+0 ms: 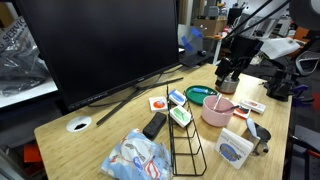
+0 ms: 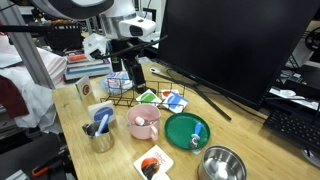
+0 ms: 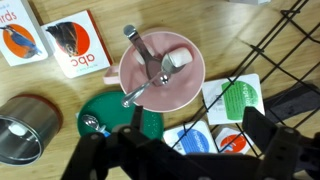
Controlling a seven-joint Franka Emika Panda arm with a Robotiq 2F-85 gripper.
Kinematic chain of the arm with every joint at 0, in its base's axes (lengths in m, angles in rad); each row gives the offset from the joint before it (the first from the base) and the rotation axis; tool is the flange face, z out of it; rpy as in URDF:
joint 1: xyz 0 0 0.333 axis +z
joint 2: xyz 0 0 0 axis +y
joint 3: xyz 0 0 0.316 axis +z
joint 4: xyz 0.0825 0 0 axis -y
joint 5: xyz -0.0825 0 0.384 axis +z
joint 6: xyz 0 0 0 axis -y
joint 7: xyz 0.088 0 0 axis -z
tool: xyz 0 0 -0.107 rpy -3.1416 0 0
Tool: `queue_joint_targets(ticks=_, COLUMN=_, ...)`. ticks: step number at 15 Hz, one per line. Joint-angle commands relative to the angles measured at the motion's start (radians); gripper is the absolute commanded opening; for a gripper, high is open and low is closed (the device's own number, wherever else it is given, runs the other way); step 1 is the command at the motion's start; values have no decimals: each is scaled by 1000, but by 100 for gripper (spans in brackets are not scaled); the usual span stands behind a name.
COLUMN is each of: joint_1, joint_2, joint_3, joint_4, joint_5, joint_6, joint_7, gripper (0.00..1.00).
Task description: Remove the book with some green from the book rack and put it on the table
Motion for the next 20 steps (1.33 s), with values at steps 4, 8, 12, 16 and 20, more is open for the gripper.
queue_joint_targets(ticks=4, joint_1=32, joint_2=56, joint_3=56, joint_4=49, joint_5=-28, joint_6=53, joint_7=-23, gripper=100)
queue_joint_targets(ticks=8, joint_1=69, joint_2=129, joint_3=92, joint_4=89, joint_5=-60, joint_6=71, joint_7=-11, gripper=100)
queue_joint_targets(ticks=12, joint_1=92, joint_2=154, joint_3=96, joint_4=92, joint_5=-92, joint_6=97, joint_7=25, gripper=100)
queue_joint_targets(ticks=16, joint_1=93, joint_2=173, joint_3=94, joint_4=107, joint_5=-102, joint_6=102, joint_7=28, gripper=100)
queue_joint_targets(ticks=20, joint_1=101, joint_2=200, joint_3=101, joint_4=124, joint_5=-103, joint_6=114, joint_7=39, gripper=100)
